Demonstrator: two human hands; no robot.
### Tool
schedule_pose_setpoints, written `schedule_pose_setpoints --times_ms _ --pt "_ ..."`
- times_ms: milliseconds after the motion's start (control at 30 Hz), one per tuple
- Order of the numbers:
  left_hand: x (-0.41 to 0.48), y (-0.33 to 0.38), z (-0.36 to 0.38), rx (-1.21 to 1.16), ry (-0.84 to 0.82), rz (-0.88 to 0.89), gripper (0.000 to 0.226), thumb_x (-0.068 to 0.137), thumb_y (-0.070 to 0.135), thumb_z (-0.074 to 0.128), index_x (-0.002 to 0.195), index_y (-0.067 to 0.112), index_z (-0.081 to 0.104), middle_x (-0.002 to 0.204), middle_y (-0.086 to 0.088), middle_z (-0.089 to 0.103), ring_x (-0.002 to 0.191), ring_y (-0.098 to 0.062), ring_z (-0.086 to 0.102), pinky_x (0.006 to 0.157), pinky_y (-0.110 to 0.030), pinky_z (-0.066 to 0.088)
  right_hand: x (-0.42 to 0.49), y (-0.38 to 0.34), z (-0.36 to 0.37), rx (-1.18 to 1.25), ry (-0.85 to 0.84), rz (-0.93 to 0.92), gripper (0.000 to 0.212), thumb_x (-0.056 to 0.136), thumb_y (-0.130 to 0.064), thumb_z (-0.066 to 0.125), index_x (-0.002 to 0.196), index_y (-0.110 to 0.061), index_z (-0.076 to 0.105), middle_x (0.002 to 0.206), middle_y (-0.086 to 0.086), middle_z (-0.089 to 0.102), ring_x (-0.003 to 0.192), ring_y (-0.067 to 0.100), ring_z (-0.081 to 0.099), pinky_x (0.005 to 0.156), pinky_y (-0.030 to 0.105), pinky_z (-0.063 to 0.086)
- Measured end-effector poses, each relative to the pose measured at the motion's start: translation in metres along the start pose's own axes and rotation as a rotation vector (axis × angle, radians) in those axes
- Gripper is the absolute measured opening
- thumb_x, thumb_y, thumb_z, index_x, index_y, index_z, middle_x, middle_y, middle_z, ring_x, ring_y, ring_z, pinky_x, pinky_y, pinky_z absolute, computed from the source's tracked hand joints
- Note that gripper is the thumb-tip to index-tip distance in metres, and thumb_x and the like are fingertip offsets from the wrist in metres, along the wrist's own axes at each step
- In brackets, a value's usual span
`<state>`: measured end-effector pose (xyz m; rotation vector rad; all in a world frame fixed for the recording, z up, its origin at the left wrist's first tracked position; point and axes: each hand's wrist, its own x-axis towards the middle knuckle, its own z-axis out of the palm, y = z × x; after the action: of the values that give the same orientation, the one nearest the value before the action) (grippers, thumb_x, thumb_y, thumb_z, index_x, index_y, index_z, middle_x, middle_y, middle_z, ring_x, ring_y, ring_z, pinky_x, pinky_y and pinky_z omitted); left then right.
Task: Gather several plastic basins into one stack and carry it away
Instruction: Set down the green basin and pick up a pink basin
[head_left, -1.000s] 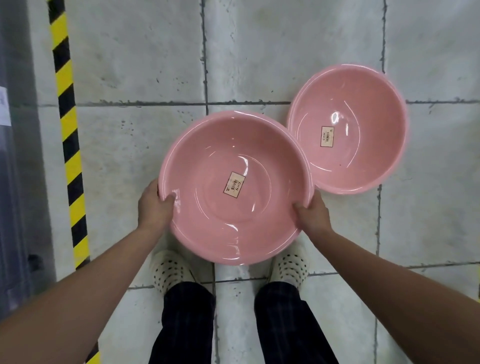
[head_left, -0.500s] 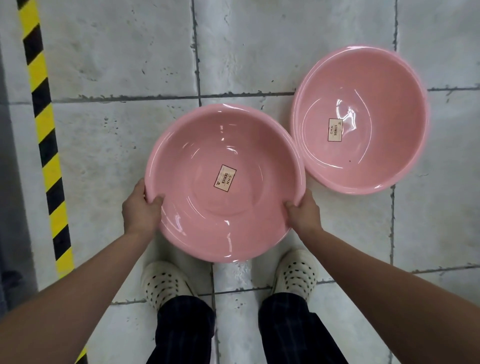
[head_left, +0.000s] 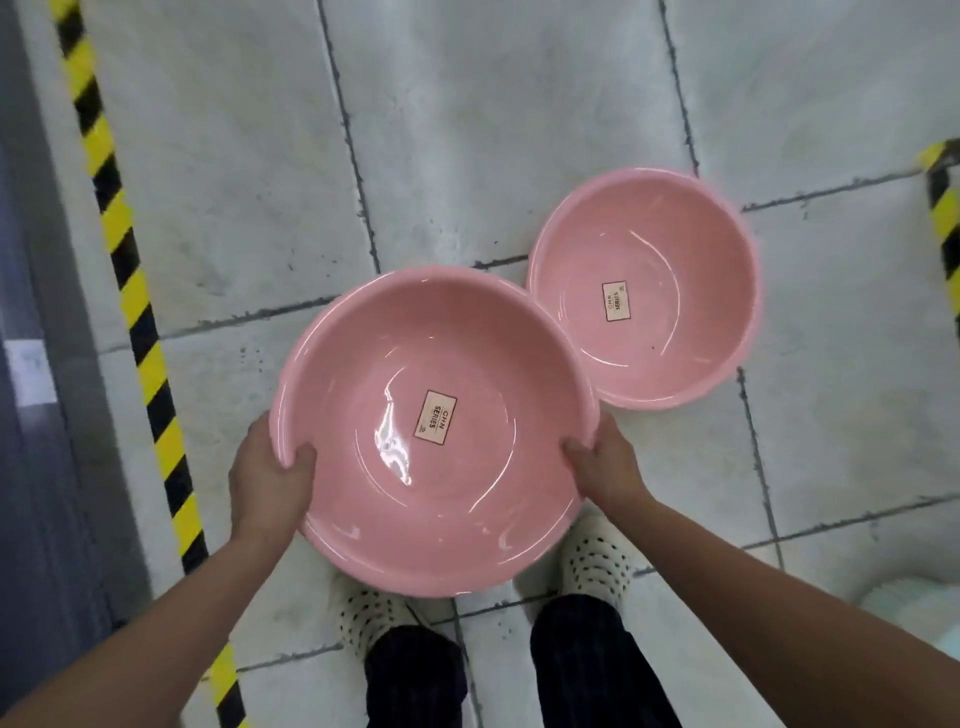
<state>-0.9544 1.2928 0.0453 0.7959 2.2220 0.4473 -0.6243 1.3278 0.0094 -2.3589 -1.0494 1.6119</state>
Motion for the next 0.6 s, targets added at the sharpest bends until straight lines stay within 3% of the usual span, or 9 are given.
schedule_pose_setpoints --times_ms 67,133,367,600 --pt "-0.01 0.036 -0.011 -0.015 -0.017 0.035 0.032 0.09 0.01 0.059 0.115 0.03 0.056 0.095 0.005 0.063 0.094 -0.024 0.059 0.081 -0.037 0.048 -0.016 -0.011 -0.026 0.052 0.02 -0.009 0.048 0.094 -0.019 0.055 0.14 -0.014 0.041 0.111 0.004 0.057 0.1 0.028 0.06 0.079 0.037 0.052" --pt "-0.019 0.075 -0.016 -0.015 -0.043 0.074 0.031 0.09 0.011 0.06 0.108 0.035 0.054 0.093 0.008 0.062 0.093 -0.023 0.06 0.079 -0.038 0.049 -0.031 -0.022 -0.056 0.107 0.046 -0.006 0.046 0.094 -0.016 0.055 0.139 -0.013 0.043 0.111 0.004 0.057 0.103 0.027 0.059 0.081 0.034 0.049" --pt "-0.038 0.212 0.02 -0.014 -0.076 0.163 0.038 0.088 0.008 0.059 0.123 0.021 0.061 0.102 0.002 0.064 0.092 -0.02 0.058 0.082 -0.033 0.046 -0.051 -0.035 -0.159 0.261 0.267 0.065 0.04 0.092 -0.015 0.061 0.131 -0.012 0.052 0.104 0.006 0.062 0.087 0.021 0.058 0.061 0.022 0.043" --pt "-0.016 0.28 0.098 0.072 -0.179 0.246 0.034 0.082 0.017 0.06 0.116 0.021 0.059 0.111 -0.007 0.062 0.097 -0.029 0.062 0.089 -0.046 0.053 -0.022 -0.019 -0.219 0.238 0.412 0.15 0.041 0.09 -0.024 0.064 0.126 -0.009 0.052 0.112 0.016 0.064 0.094 0.036 0.063 0.081 0.044 0.054"
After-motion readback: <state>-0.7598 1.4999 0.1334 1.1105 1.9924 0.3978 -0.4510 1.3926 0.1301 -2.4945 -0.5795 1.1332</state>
